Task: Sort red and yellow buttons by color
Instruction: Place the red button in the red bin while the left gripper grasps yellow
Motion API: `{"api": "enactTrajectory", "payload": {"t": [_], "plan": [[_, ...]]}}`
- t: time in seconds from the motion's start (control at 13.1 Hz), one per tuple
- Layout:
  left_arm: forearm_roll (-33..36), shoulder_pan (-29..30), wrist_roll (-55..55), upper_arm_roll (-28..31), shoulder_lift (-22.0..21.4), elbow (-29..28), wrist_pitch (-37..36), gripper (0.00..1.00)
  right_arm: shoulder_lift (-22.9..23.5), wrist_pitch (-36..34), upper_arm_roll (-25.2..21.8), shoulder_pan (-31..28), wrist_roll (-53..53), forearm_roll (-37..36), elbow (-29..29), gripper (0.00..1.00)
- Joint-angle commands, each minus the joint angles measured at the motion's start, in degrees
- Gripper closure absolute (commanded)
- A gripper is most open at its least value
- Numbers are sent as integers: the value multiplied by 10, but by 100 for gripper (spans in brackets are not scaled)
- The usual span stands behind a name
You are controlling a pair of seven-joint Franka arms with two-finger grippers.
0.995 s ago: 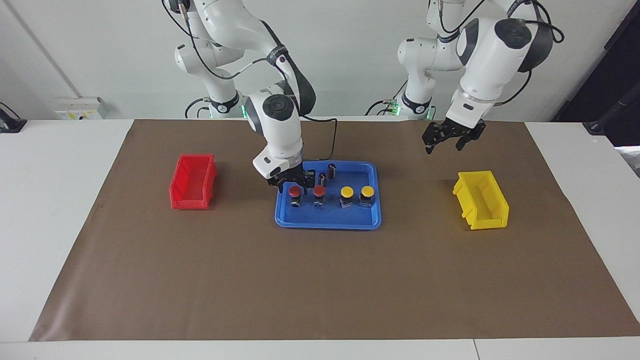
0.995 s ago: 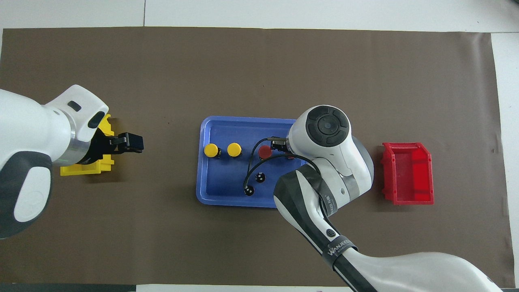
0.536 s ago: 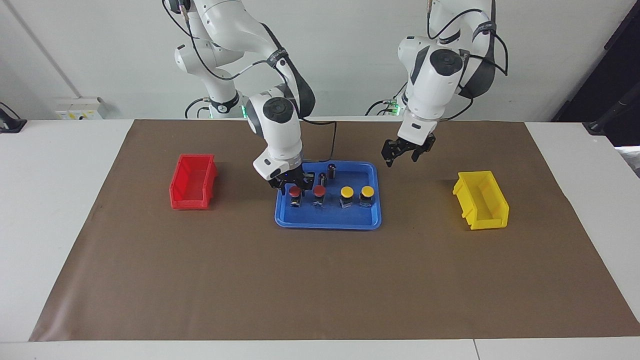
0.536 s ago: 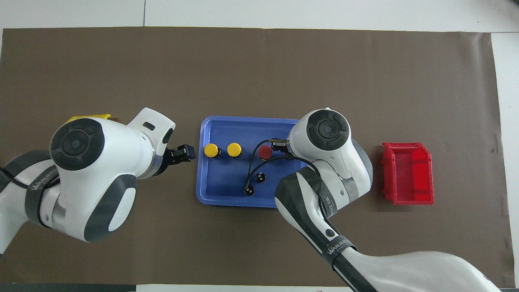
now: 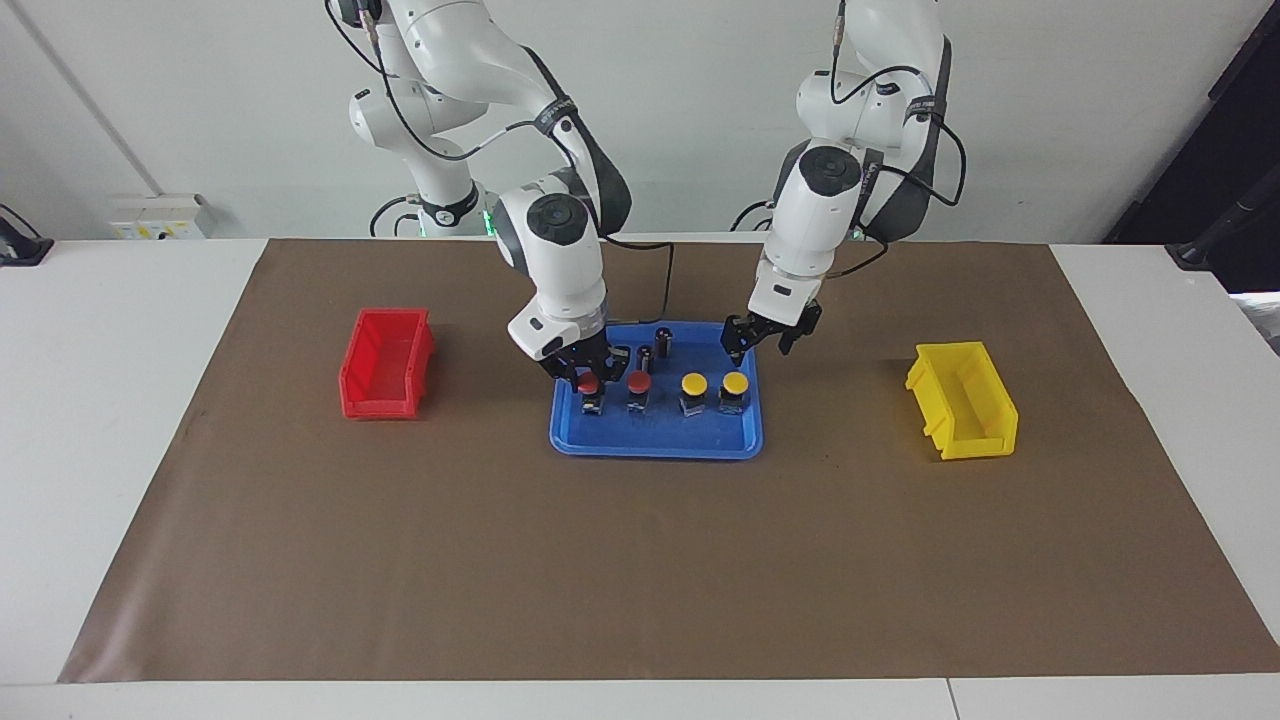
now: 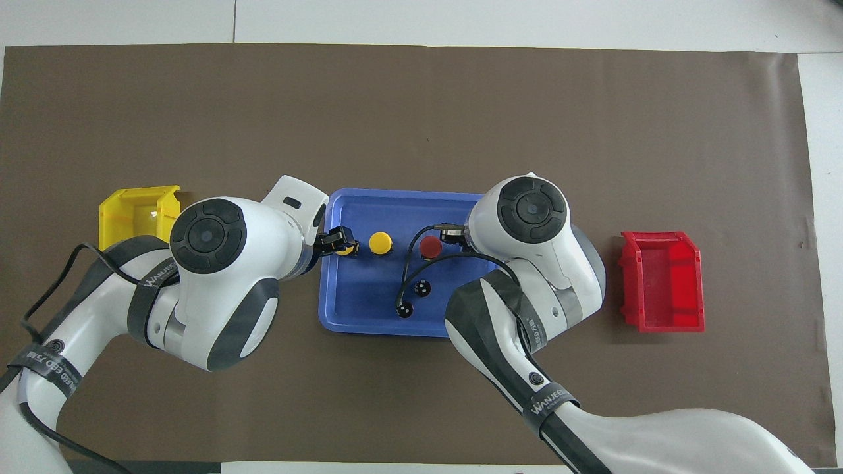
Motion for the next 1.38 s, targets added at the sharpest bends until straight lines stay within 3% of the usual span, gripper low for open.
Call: {"api": "enactTrajectory", "payload": {"t": [0.0,0.23,0.54,0.84,1.3], "plan": [[-9,-12,-11,9,10,1,21,12,-29,-88,-2,-32,-63,3,46,81],[-9,-23,-12,10,37,15,37,14,-153,-178,-3,-133,-232,3,-12,81],[-9,-27,-10,10,50,21,49,16,-312,-171,-4,-272,-419,3,-191,81],[-9,-27,-9,10,51,21,49,23,-342,-125,-4,-336,-477,3,-272,81],[-9,-40,-12,10,62,22,56,25,-310,1,-3,-345,-482,3,-351,81]]}}
